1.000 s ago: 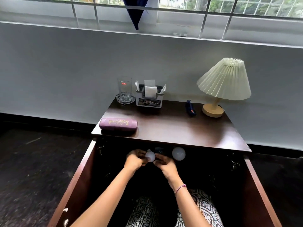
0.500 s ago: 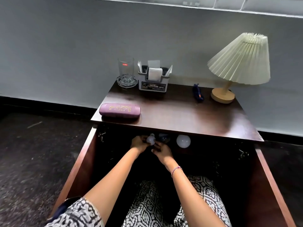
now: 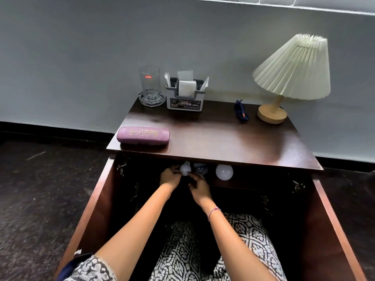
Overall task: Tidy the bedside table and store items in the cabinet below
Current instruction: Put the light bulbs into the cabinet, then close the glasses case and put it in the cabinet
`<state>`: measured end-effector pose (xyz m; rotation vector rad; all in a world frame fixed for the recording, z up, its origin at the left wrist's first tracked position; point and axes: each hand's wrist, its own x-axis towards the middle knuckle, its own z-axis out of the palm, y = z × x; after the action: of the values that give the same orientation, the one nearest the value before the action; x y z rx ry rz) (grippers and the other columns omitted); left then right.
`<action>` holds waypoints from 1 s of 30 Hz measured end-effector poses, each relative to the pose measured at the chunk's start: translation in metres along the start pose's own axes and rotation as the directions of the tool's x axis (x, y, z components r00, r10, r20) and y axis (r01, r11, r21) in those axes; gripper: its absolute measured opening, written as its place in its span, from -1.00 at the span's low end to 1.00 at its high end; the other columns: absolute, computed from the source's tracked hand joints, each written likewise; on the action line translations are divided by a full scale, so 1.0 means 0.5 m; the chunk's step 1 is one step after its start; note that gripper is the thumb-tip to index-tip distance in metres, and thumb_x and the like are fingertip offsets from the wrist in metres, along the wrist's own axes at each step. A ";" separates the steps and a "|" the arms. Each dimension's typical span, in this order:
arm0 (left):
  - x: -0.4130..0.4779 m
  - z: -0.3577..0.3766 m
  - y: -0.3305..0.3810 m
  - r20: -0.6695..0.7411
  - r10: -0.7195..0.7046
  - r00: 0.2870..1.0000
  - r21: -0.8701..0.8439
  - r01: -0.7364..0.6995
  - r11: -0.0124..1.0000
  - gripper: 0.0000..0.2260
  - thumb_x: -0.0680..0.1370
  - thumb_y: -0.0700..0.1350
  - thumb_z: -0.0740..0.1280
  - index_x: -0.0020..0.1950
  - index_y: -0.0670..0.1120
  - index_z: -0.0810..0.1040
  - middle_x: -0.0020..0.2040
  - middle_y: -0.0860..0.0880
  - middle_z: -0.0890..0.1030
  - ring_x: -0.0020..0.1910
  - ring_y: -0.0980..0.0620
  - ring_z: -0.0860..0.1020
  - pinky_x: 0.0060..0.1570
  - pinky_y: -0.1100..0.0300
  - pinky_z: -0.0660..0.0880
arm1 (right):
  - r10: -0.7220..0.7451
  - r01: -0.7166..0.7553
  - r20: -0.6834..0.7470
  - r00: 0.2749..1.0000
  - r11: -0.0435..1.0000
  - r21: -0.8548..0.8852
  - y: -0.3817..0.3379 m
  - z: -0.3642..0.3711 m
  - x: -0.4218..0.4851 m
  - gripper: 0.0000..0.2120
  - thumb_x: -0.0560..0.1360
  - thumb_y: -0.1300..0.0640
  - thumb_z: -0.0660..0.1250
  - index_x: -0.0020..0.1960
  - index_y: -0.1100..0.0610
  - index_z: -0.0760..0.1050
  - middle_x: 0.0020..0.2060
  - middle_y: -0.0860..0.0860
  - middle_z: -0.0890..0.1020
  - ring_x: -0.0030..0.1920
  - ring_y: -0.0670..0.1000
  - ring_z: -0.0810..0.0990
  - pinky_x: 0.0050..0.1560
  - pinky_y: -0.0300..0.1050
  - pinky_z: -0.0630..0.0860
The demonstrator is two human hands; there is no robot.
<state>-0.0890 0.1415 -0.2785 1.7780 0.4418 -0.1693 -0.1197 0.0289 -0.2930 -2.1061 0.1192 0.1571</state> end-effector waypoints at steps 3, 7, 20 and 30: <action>-0.010 0.005 0.015 0.007 0.025 1.000 0.015 -0.025 1.000 -0.70 0.48 -0.26 0.33 0.21 -0.15 0.58 0.18 -0.17 0.61 0.21 -0.08 0.55 0.28 0.09 0.44 | -0.055 0.056 0.011 0.998 0.997 -0.056 -0.005 -0.007 0.004 -0.53 0.47 0.42 0.19 0.35 0.20 0.41 0.38 0.12 0.39 0.39 0.10 0.34 0.32 -0.37 0.13; -0.039 -0.004 0.029 -0.047 0.102 0.994 0.110 -0.097 0.989 -0.73 0.49 -0.28 0.30 0.18 -0.20 0.58 0.17 -0.21 0.61 0.21 -0.11 0.55 0.24 0.15 0.42 | -0.042 0.043 -0.044 0.998 0.999 0.024 -0.022 -0.004 -0.016 -0.55 0.44 0.45 0.19 0.31 0.25 0.45 0.34 0.14 0.44 0.36 0.12 0.39 0.42 -0.23 0.20; -0.190 -0.069 0.112 -0.230 0.638 0.735 0.323 -0.560 0.763 -0.87 0.50 -0.18 0.30 -0.08 -0.02 0.64 -0.23 0.00 0.69 -0.21 0.06 0.64 -0.07 0.22 0.52 | -0.408 0.472 -0.340 0.847 0.872 0.128 -0.121 -0.044 -0.125 -0.69 0.43 0.38 0.27 -0.08 -0.02 0.58 -0.16 -0.17 0.60 -0.09 -0.20 0.58 0.01 -0.37 0.48; -0.123 -0.204 0.225 -0.595 0.638 0.488 0.487 -0.413 0.770 -0.69 0.43 -0.24 0.26 0.15 -0.08 0.57 0.14 -0.13 0.57 0.11 -0.18 0.47 0.10 0.04 0.34 | -0.572 0.597 -0.259 0.778 0.802 0.022 -0.261 -0.061 -0.073 -0.63 0.48 0.39 0.24 0.27 0.21 0.47 0.08 0.09 0.49 0.06 0.03 0.52 0.22 -0.18 0.47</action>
<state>-0.1147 0.2050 -0.1297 2.1405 0.4079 1.0496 -0.1346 0.0706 -0.1614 -1.9520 -0.3845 -0.4756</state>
